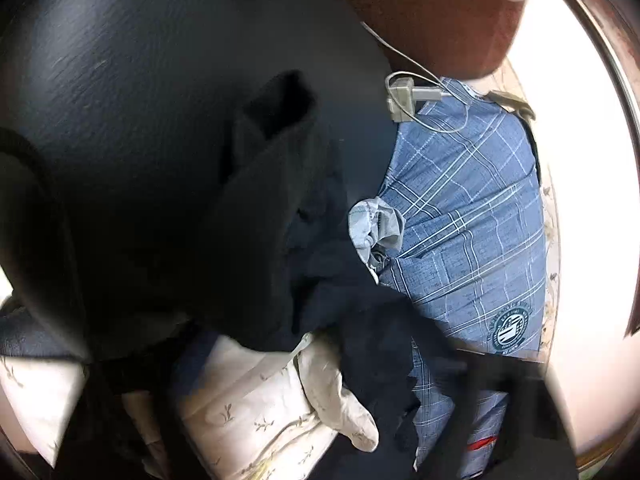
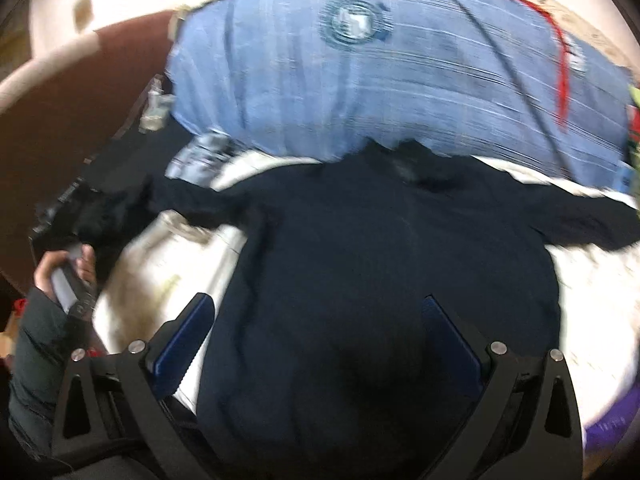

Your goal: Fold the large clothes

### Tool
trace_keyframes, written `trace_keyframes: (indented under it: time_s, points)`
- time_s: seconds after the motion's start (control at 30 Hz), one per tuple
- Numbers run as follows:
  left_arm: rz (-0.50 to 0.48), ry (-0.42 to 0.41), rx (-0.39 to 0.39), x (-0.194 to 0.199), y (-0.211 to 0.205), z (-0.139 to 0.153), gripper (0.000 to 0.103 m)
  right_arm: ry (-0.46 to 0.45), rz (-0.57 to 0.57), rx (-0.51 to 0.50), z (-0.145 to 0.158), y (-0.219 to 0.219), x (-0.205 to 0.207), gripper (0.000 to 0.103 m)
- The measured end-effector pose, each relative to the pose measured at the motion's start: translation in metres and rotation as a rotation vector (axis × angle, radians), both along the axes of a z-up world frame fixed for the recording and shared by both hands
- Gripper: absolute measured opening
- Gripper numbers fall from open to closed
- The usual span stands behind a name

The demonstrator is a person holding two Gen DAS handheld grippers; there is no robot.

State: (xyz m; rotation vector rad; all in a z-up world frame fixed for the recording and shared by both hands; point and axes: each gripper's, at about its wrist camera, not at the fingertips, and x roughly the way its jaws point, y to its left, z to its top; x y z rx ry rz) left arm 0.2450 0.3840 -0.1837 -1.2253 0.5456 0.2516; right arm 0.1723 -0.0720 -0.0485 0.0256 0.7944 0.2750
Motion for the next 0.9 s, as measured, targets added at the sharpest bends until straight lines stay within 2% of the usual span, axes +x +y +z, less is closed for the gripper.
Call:
trace_keyframes:
  time_s: [0.03,0.13,0.2,0.33,0.4,0.5,0.67,0.73,0.8,0.9]
  points:
    - [-0.026,0.033,0.042,0.007,0.0,0.003,0.007,-0.012,0.024,0.007,-0.004,0.007,0.009,0.103]
    - [-0.068,0.009,0.05,0.015,0.005,0.008,0.006,-0.029,0.069,0.005,-0.013,0.028,0.029,0.101]
    - [-0.082,-0.018,0.067,0.016,0.007,0.017,0.006,-0.036,0.095,0.004,-0.016,0.038,0.037,0.096]
    - [-0.186,-0.138,0.155,0.02,-0.011,0.061,0.006,0.001,0.127,0.079,-0.017,0.037,0.057,0.069]
    - [-0.257,-0.207,0.194,0.025,-0.032,0.082,0.006,0.016,0.11,0.153,-0.012,0.022,0.068,0.066]
    - [-0.384,-0.306,0.21,0.045,-0.083,0.109,0.006,-0.006,0.059,0.221,0.004,-0.008,0.078,0.066]
    - [-0.62,-0.379,0.189,0.102,-0.204,0.13,0.006,-0.106,-0.082,0.24,0.036,-0.079,0.069,0.066]
    - [-0.719,-0.383,0.196,0.123,-0.26,0.128,0.006,-0.126,-0.124,0.255,0.043,-0.11,0.064,0.066]
    - [-0.841,-0.382,0.171,0.138,-0.33,0.116,0.006,-0.129,-0.183,0.285,0.049,-0.15,0.06,0.066]
    - [-1.0,-0.344,0.177,0.15,-0.433,0.086,0.006,-0.132,-0.278,0.307,0.052,-0.2,0.049,0.07]
